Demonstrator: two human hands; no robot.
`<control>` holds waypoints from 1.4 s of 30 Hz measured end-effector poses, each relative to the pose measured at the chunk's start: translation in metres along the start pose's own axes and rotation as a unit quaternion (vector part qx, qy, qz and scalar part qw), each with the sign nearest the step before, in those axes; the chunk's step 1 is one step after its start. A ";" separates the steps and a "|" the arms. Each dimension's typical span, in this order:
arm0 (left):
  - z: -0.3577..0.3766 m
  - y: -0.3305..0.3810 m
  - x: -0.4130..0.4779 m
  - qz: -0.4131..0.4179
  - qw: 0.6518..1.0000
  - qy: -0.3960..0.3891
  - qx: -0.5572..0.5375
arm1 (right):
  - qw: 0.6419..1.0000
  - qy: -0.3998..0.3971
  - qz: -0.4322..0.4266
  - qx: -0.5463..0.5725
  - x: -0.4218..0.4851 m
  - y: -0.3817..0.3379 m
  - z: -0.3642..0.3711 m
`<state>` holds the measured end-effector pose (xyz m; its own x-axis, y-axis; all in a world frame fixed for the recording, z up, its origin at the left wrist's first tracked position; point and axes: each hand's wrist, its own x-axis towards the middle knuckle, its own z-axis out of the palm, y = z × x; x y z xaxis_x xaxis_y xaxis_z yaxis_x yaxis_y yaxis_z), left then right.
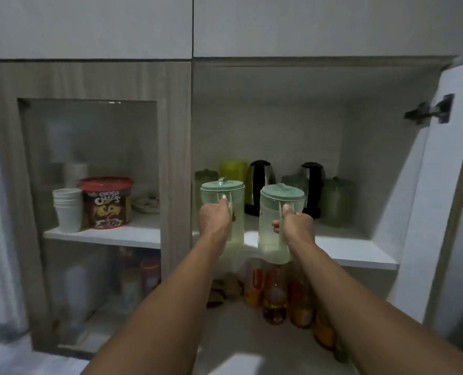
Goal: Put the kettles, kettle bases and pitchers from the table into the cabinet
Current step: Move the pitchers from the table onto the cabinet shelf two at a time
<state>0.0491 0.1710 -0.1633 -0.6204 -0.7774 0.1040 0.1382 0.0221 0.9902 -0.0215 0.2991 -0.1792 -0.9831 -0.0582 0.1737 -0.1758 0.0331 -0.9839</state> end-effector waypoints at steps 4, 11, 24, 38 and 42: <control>0.024 -0.027 0.057 -0.016 1.000 0.011 0.011 | 1.000 -0.023 0.007 -0.006 0.057 0.025 0.029; 0.061 -0.054 0.183 -0.025 0.998 0.036 0.042 | 0.996 -0.075 0.031 -0.041 0.154 0.031 0.098; 0.098 -0.076 0.322 0.015 0.996 0.001 0.083 | 0.994 -0.018 0.027 -0.104 0.288 0.055 0.192; 0.122 -0.085 0.348 -0.018 0.999 0.013 0.027 | 0.994 -0.091 0.036 -0.038 0.332 0.069 0.175; 0.112 -0.097 0.340 -0.048 0.997 -0.002 0.057 | 0.991 -0.125 0.047 0.015 0.328 0.072 0.161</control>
<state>-0.2616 -0.0246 -0.2138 -0.6298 -0.7767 0.0088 -0.0098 0.0192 0.9998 -0.3482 0.1214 -0.2004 -0.9509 -0.3019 0.0686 -0.0786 0.0210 -0.9967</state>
